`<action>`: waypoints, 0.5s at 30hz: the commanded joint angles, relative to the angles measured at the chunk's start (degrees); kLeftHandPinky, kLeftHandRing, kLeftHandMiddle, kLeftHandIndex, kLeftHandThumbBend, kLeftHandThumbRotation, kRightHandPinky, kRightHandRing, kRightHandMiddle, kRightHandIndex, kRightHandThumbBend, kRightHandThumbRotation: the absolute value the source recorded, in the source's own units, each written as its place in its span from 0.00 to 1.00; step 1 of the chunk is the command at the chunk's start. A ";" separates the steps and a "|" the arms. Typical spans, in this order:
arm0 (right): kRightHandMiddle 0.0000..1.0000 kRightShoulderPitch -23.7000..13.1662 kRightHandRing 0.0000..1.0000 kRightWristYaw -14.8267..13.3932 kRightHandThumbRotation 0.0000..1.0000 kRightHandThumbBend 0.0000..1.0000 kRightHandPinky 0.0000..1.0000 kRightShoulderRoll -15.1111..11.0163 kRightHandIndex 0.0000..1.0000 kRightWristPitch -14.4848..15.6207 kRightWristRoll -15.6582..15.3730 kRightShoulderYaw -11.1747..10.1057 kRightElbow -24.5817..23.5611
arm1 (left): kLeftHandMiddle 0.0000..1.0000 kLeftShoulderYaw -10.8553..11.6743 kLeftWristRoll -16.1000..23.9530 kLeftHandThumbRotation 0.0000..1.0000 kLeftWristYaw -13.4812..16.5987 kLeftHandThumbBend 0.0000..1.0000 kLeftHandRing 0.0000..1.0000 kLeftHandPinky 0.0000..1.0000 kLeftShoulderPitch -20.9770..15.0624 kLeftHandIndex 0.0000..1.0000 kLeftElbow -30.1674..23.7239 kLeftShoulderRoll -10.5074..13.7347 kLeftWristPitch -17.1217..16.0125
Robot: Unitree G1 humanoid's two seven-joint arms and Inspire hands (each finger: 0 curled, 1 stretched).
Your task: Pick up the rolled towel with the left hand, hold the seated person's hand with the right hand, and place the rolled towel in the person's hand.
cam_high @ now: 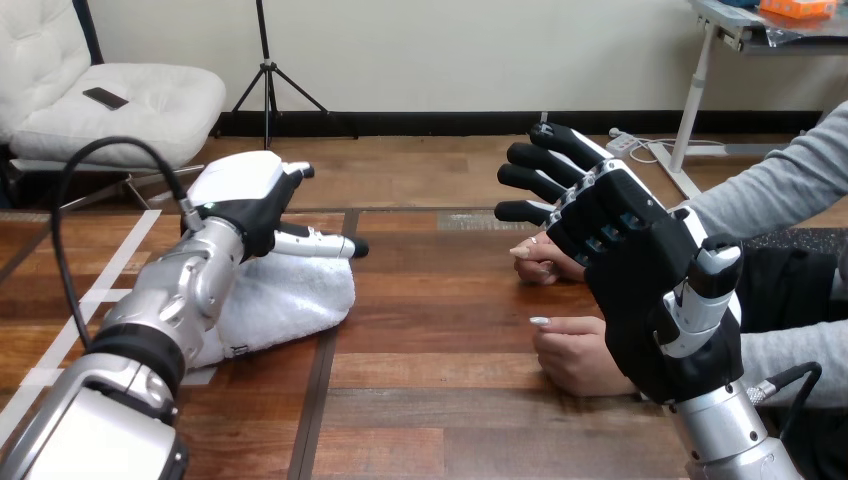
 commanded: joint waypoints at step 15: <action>0.83 -3.78 0.82 0.72 1.00 1.00 0.74 0.09 0.83 -1.59 1.25 -0.80 0.55 | 0.94 -4.87 1.81 0.76 -3.23 1.00 0.92 0.89 -6.03 0.90 1.98 -0.02 3.15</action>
